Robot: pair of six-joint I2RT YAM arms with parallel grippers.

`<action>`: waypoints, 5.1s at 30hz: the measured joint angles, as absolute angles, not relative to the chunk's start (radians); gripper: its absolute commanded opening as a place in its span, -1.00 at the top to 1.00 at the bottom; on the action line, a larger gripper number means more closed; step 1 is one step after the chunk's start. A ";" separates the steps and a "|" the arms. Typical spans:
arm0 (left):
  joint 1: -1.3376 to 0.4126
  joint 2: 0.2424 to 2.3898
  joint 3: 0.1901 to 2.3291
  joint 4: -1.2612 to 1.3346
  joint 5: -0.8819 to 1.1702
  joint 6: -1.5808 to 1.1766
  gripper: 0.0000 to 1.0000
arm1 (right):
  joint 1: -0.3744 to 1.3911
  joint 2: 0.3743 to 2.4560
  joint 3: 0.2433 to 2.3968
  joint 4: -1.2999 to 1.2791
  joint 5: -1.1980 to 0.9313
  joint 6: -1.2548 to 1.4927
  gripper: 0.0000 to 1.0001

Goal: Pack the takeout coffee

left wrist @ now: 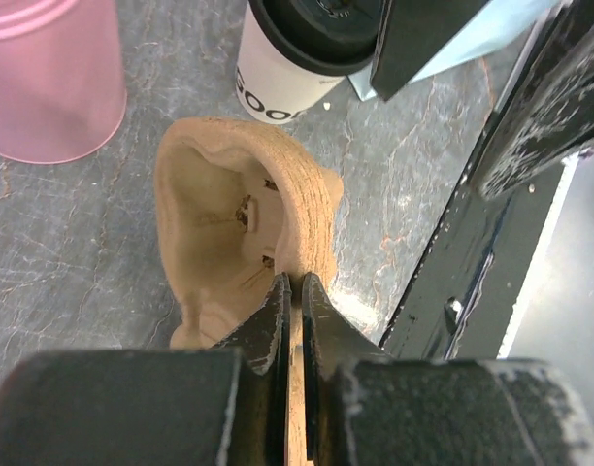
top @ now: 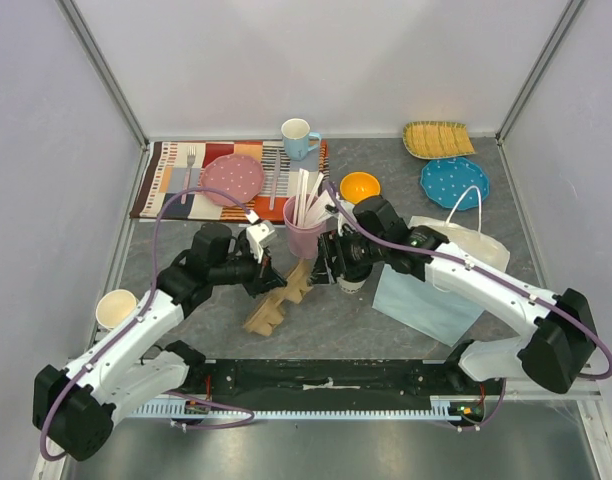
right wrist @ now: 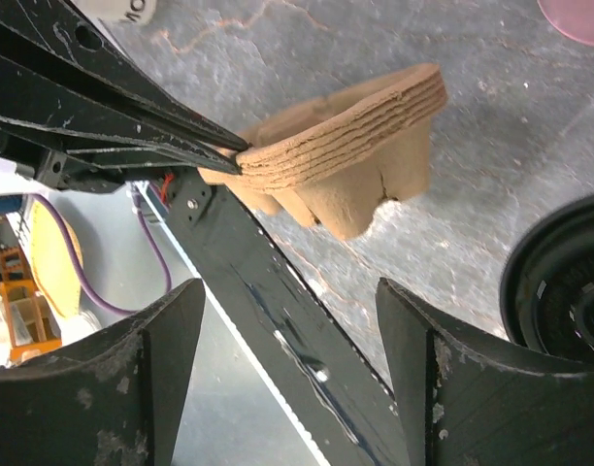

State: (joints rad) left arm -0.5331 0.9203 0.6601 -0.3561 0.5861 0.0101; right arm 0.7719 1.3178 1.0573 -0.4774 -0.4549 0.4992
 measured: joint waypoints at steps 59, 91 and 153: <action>-0.535 1.147 0.702 -0.364 0.444 0.033 0.95 | 0.901 1.617 1.070 -0.259 -0.081 0.573 0.16; -0.492 1.146 0.738 -0.412 0.530 0.078 0.48 | 0.905 1.643 0.966 -0.294 -0.035 0.515 0.10; -0.377 1.047 0.895 -0.673 0.540 0.068 0.18 | 0.998 1.546 1.111 -0.266 -0.213 0.468 -0.71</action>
State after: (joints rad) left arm -0.3767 1.0466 0.8948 -0.6731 0.5400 0.0685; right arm 0.9977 1.5463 1.1107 -0.2661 -0.2134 0.4679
